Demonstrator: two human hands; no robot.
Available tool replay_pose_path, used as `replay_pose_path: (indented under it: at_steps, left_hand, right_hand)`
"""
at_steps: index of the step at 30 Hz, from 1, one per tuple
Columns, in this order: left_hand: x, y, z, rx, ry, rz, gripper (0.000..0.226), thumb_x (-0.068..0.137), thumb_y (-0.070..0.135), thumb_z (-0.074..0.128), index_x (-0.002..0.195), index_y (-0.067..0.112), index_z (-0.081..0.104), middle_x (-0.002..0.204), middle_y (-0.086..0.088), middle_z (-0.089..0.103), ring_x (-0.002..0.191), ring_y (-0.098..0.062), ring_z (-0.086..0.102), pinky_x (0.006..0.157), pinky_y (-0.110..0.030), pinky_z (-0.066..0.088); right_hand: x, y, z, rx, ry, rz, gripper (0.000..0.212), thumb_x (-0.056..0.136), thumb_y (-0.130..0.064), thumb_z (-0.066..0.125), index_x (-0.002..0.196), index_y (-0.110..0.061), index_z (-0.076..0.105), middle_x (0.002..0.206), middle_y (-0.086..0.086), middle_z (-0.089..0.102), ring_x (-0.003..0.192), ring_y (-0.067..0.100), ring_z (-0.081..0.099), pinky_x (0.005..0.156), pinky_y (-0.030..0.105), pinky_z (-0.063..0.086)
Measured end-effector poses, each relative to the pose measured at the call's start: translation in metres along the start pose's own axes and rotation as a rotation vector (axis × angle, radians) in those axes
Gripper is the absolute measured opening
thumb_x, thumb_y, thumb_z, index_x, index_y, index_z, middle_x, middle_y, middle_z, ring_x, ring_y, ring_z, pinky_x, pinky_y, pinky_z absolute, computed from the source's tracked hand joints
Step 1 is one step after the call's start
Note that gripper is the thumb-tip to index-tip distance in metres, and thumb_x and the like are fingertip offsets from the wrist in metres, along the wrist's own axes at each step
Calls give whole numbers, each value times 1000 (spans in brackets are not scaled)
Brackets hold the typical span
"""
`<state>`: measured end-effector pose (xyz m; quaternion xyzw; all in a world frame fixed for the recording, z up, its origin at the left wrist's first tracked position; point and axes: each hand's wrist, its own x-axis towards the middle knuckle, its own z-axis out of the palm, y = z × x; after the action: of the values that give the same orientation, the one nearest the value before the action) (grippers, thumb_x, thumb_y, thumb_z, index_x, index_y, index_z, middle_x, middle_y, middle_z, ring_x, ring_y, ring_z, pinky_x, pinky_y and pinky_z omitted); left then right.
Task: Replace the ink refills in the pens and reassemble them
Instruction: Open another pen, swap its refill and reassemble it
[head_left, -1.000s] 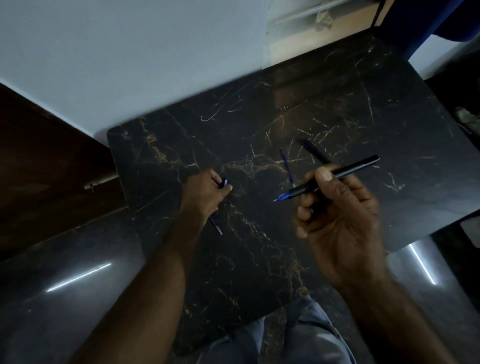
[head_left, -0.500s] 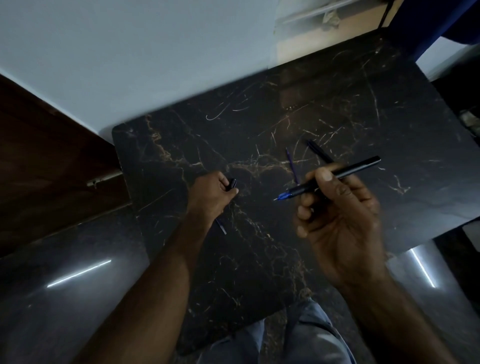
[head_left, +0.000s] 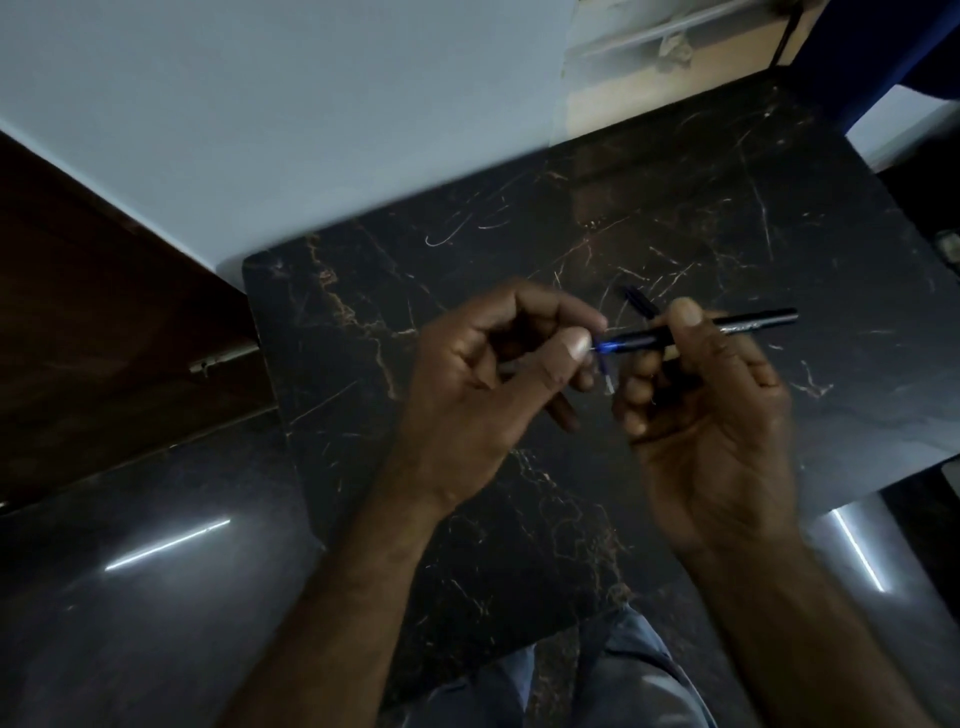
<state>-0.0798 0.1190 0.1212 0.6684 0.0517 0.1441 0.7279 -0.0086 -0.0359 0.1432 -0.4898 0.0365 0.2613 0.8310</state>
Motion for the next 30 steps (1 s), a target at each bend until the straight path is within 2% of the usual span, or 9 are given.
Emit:
replay_pose_path:
  at_steps: [3,6,9,12,17,19,24,27,30]
  left_hand:
    - [-1,17,-1,63,31,96,16,103,7,59,115,5,70,93,-14,73,81,-22,74,59,-36,64]
    - [1,27,0,207,30,127,19,99,9,70,117,5,72,96,-3,74,86,-18,75,60,-37,64]
    - [6,30,10,483,112,241,20,94,10,84,111,3,76,101,6,75,92,-9,75,70,-21,61]
    - [10,30,10,692,135,399,16,95,7,83,104,-4,78,101,-1,75,93,-6,69,80,-10,53]
    - [8,23,14,853,99,455,16,102,8,70,99,-8,73,92,-15,70,79,-22,67,67,-31,56]
    - [8,23,12,859,109,445,21,104,10,65,96,-9,70,89,-13,65,75,-21,61,65,-33,53]
    - [4,32,13,756,222,373,31,108,7,52,77,7,60,73,10,42,64,-2,37,67,-8,35]
    - [1,28,13,476,249,172,46,112,19,47,66,25,50,55,7,42,48,-3,42,54,-15,35]
    - [3,24,10,299,204,46,40,111,30,50,77,11,60,61,-1,55,50,-13,53,50,-26,42]
  right_hand:
    - [0,-6,8,6,12,-13,11,97,-22,69,92,-13,66,70,0,65,55,11,60,44,22,46]
    - [-1,-10,13,26,-5,-28,10,94,-21,69,91,-12,65,69,1,65,55,11,60,45,22,46]
    - [-2,-12,15,5,-19,-28,13,93,-22,68,89,-10,64,65,1,62,51,10,57,42,22,44]
    - [-2,-13,12,-51,-27,-22,16,92,-25,70,86,-12,64,62,-1,58,47,9,53,39,22,41]
    - [1,-16,9,-127,-99,-13,21,94,-28,71,86,-10,64,62,-1,57,49,11,52,40,23,40]
    - [3,-15,12,-116,-137,-32,20,95,-25,69,82,-11,64,62,0,58,48,11,53,40,23,41]
    - [4,-10,21,-59,-283,-107,12,95,-17,67,92,-6,63,67,2,61,52,11,57,41,23,46]
    - [2,-4,23,-65,-301,-123,10,95,-15,67,92,-7,62,68,4,61,52,13,57,42,24,46]
    - [2,0,21,-43,-240,-120,11,93,-16,68,92,-6,62,68,4,60,52,14,57,42,25,45]
